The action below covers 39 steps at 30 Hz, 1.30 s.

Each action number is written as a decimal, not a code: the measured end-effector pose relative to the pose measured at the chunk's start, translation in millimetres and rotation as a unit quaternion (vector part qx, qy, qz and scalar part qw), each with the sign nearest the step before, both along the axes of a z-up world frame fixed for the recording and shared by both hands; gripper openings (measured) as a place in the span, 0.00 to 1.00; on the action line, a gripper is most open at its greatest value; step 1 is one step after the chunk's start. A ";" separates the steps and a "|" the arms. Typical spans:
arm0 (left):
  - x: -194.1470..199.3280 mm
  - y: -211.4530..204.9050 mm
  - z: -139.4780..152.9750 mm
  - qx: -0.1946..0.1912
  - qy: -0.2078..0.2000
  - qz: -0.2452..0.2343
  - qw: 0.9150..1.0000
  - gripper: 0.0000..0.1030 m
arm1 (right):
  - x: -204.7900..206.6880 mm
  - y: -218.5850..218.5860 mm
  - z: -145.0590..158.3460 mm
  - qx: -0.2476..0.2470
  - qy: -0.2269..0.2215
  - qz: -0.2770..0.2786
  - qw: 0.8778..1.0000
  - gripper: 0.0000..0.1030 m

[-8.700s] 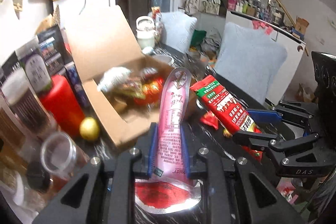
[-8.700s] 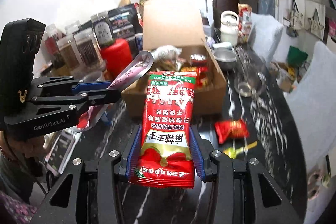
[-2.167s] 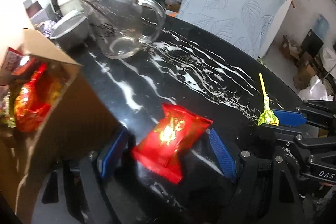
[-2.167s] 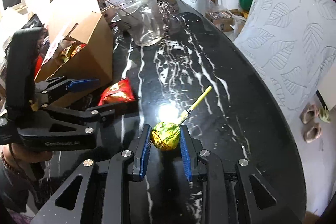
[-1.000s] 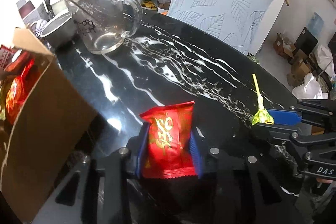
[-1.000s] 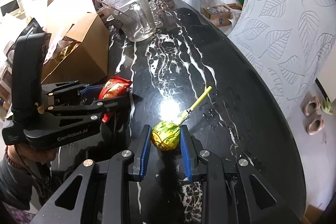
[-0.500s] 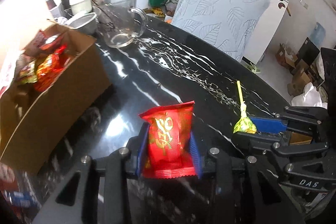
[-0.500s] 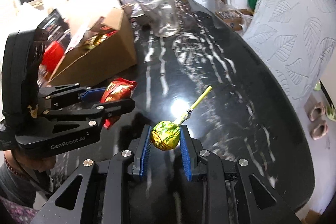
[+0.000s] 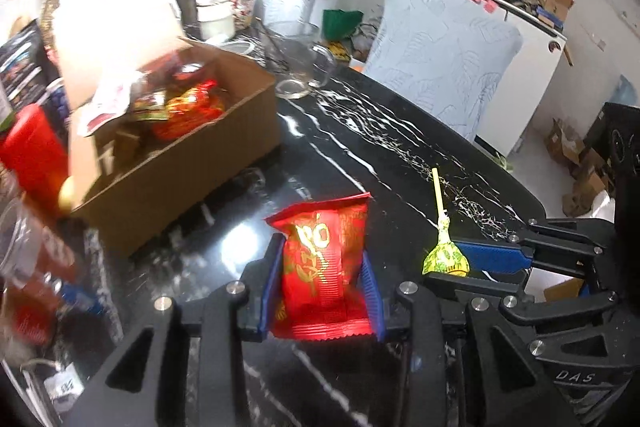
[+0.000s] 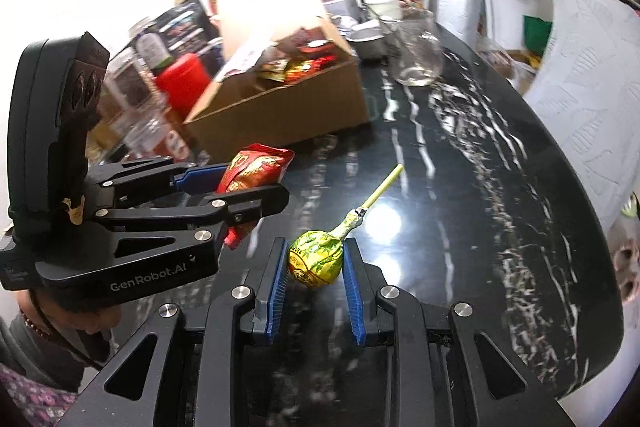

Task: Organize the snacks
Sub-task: 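Carry the red candy packet with the left tool while the right tool carries the lollipop to the box, then open the left tool to drop the red candy packet while the right tool releases the lollipop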

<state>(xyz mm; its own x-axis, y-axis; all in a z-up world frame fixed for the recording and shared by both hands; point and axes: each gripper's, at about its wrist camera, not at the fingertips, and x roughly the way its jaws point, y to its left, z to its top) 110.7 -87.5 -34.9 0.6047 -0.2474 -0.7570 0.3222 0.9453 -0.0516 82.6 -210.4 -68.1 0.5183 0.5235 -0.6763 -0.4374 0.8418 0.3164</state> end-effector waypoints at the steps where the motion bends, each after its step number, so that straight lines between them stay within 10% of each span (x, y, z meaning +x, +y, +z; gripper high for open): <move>1: -4.1 4.7 3.3 -0.002 -0.004 0.005 1.000 0.35 | -0.5 3.9 1.7 0.001 -0.003 0.003 1.000 0.26; 23: 42.1 91.7 80.2 0.005 -0.086 0.080 0.993 0.35 | 55.0 88.1 83.9 0.002 -0.087 0.081 0.993 0.26; 39: 152.8 118.9 29.8 0.032 -0.001 0.094 0.995 0.35 | 173.8 134.3 63.4 -0.064 -0.063 0.104 0.990 0.26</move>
<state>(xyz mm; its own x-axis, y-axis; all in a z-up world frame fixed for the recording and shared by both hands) 263.5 31.4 -5.1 0.6381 -0.0815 -0.7656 0.1392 0.9902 0.0106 256.5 -76.2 -4.7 0.4929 0.5418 -0.6808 -0.6353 0.7587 0.1439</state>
